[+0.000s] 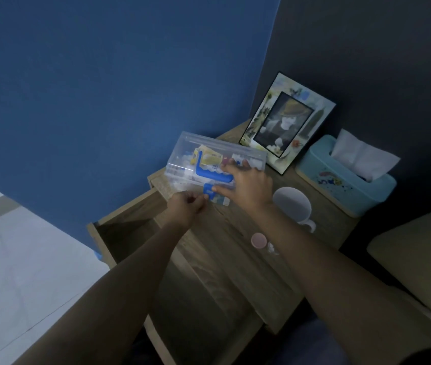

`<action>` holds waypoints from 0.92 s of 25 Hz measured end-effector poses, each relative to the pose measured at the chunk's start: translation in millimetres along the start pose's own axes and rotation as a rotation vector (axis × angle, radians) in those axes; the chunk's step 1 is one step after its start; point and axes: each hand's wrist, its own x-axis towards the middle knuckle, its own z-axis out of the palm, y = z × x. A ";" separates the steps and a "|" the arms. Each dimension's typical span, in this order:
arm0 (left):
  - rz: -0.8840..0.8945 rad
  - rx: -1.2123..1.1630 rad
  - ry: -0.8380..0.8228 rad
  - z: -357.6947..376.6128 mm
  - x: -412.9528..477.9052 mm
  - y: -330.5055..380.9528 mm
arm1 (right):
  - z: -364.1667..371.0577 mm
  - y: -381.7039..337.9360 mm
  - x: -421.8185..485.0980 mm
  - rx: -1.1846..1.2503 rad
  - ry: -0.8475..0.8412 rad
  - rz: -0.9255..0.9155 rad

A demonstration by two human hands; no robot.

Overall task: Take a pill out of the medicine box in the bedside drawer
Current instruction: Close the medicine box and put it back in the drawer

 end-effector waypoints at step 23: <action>-0.063 0.303 0.275 -39.4 45.8 42.0 | -8.9 24.4 45.7 0.414 -0.247 0.532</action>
